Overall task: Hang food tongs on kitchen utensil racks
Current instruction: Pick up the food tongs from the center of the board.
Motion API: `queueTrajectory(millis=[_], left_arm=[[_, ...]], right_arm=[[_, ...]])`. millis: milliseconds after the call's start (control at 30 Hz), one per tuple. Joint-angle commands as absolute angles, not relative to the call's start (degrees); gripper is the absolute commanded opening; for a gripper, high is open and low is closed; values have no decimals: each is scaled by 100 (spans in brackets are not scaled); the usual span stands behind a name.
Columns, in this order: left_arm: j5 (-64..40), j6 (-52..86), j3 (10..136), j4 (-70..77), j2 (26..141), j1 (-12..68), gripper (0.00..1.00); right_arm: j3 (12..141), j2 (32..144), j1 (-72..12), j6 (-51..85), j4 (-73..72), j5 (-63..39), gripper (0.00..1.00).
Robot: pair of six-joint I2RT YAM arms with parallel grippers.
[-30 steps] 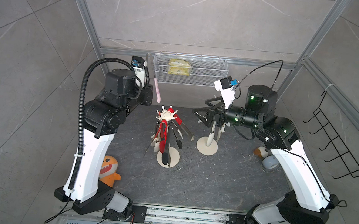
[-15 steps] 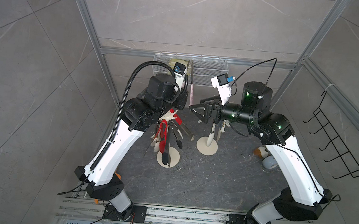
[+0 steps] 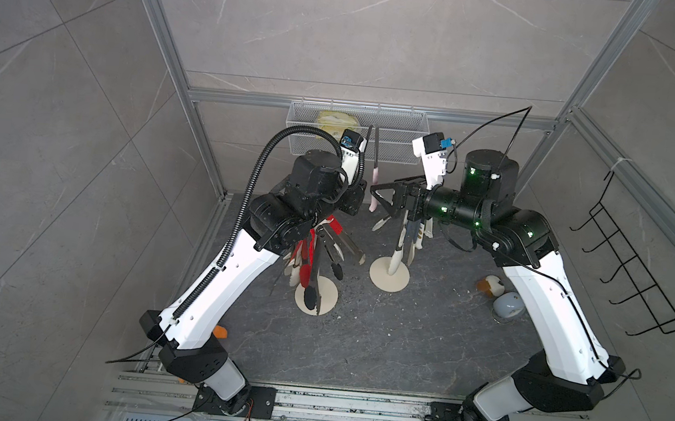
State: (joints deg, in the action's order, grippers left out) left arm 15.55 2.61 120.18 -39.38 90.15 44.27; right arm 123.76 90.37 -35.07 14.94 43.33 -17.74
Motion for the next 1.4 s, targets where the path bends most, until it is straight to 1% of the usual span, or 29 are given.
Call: queueTrajectory(millis=[0,333,567,667,833,967,1133,1200,1367], left_arm=[[1346,416,12055,-3411,8727,4451,0],[1151,548,11980,-3355,8722,4456,0],[1109,584,11877,-3305,8701,4465,0],[1122,580,11832,-3278,8684,4465,0],[1120,583,11692,-3165,8632,4474,0],[1158,580,11612,-3120,8605,4482,0],[1164,580,11516,-3033,8587,4483,1],[1142,579,11492,-3010,8577,4491,1],[1150,580,11350,-2885,8509,4500,1]], right_arm=[[12384,9065,-3454,1424,4306,-1752,86],[12384,9195,-3435,1380,4255,-1740,77],[12413,9278,-3437,1337,4243,-1711,65],[12435,9295,-3441,1327,4254,-1688,63],[12443,9343,-3438,1318,4256,-1698,56],[12454,9351,-3445,1327,4254,-1720,48],[12453,9364,-3437,1327,4254,-1729,43],[12454,9368,-3437,1327,4266,-1749,39],[12462,9375,-3438,1327,4271,-1764,36]])
